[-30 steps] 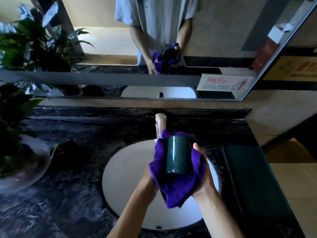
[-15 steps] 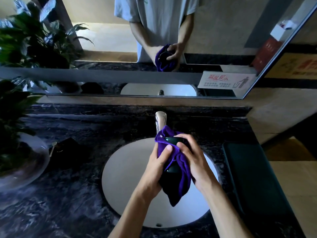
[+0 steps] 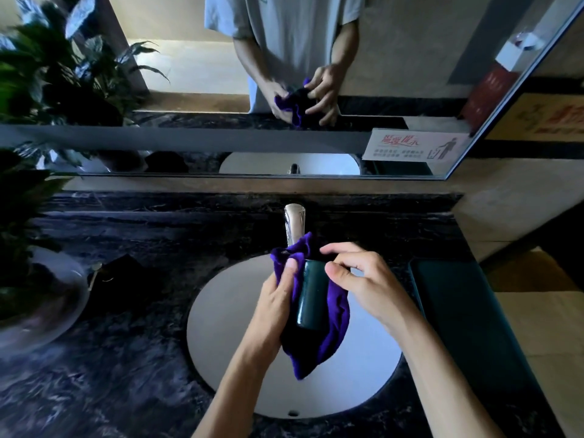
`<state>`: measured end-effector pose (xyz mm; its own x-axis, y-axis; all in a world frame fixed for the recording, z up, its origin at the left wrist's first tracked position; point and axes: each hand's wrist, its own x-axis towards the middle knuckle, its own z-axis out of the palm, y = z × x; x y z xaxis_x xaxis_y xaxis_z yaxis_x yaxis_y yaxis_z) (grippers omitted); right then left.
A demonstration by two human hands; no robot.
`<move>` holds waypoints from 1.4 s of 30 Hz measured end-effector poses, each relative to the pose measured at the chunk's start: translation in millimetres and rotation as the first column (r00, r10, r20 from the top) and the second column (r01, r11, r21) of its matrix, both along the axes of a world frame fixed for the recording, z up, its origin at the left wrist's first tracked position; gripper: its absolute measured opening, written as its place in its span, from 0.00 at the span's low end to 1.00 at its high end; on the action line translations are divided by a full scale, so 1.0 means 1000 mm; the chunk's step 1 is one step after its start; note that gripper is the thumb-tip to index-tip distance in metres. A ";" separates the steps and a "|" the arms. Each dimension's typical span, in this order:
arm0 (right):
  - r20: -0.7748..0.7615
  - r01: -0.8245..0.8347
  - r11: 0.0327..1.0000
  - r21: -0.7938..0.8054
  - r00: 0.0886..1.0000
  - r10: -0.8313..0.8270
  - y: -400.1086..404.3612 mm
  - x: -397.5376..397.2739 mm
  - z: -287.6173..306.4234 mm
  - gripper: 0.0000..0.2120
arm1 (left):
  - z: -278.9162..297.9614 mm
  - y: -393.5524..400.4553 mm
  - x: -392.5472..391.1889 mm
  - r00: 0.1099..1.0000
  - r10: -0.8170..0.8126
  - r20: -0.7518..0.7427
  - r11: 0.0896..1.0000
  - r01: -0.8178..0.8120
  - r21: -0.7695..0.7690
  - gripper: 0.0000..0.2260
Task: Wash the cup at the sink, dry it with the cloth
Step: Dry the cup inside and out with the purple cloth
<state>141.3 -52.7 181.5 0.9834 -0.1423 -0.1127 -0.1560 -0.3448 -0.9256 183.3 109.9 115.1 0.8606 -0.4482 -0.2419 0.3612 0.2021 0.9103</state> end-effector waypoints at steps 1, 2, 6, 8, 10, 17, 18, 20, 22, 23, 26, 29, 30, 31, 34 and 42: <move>-0.021 0.002 0.999 -0.039 1.000 -0.003 -0.002 0.001 0.000 0.11 | 0.000 0.000 -0.001 0.996 -0.046 0.070 0.999 0.044 0.027 0.19; -0.039 0.011 0.998 -0.062 0.999 -0.013 -0.002 0.002 0.001 0.11 | 0.001 0.000 -0.003 0.985 -0.086 0.147 0.995 0.079 0.054 0.21; -0.097 0.027 0.990 -0.136 0.994 -0.040 0.005 0.005 0.001 0.16 | 0.007 -0.001 -0.005 0.962 -0.142 0.235 0.988 0.124 0.092 0.28; -0.108 0.040 0.986 -0.161 0.992 -0.058 0.010 0.006 -0.002 0.22 | 0.007 -0.002 -0.005 0.937 -0.172 0.305 0.982 0.138 0.130 0.24; -0.114 0.084 0.987 -0.136 0.988 -0.100 0.013 0.008 -0.004 0.23 | 0.005 -0.004 -0.009 0.915 -0.174 0.364 0.979 0.121 0.165 0.18; 0.014 0.262 0.958 -0.115 0.965 -0.263 0.031 0.014 -0.012 0.22 | 0.008 -0.017 -0.020 0.993 0.001 0.115 0.997 -0.010 0.080 0.13; 0.022 0.290 0.955 -0.061 0.957 -0.289 0.034 0.014 -0.015 0.21 | 0.009 -0.017 -0.019 0.999 -0.024 0.025 1.000 0.024 0.015 0.16; 0.023 0.340 0.937 0.079 0.939 -0.343 0.035 0.014 -0.022 0.19 | 0.010 -0.016 -0.019 0.998 -0.052 -0.022 0.998 0.051 -0.039 0.24; 0.020 0.345 0.889 0.300 0.930 -0.368 0.035 0.012 -0.025 0.20 | 0.008 -0.014 -0.017 0.996 -0.082 -0.031 0.993 0.079 -0.088 0.27; 0.010 0.328 0.846 0.420 0.931 -0.365 0.035 0.011 -0.027 0.19 | 0.006 -0.012 -0.017 0.992 -0.084 -0.095 0.989 0.072 -0.132 0.29; -0.023 0.231 0.708 0.667 0.956 -0.291 0.032 0.005 -0.031 0.15 | 0.000 -0.010 -0.017 0.908 -0.176 -0.380 0.952 0.060 -0.299 0.35; 0.096 0.248 0.848 0.468 0.940 -0.328 0.031 0.005 -0.033 0.15 | 0.001 -0.013 -0.015 0.940 -0.105 -0.326 0.980 0.042 -0.196 0.32; 0.165 0.289 0.907 0.306 0.922 -0.349 0.031 0.006 -0.031 0.14 | 0.004 -0.015 -0.015 0.968 -0.023 -0.250 0.995 -0.002 -0.102 0.29; 0.218 0.316 0.936 0.157 0.913 -0.345 0.030 0.007 -0.031 0.13 | 0.007 -0.017 -0.015 0.989 0.049 -0.139 0.998 -0.054 -0.026 0.26; 0.145 0.364 0.930 0.051 0.918 -0.368 0.036 0.011 -0.028 0.10 | 0.010 -0.027 -0.018 0.984 0.093 0.152 0.988 -0.111 0.110 0.16; 0.150 0.318 0.923 0.216 0.923 -0.354 0.031 0.010 -0.035 0.24 | 0.010 -0.023 -0.013 0.990 0.014 -0.141 0.999 -0.018 -0.031 0.28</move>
<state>151.5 -21.4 146.4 0.8869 -0.4619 0.0085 -0.0545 -0.1227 -0.9910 170.0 87.0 124.6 0.8262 -0.4441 -0.3465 0.4814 0.2373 0.8437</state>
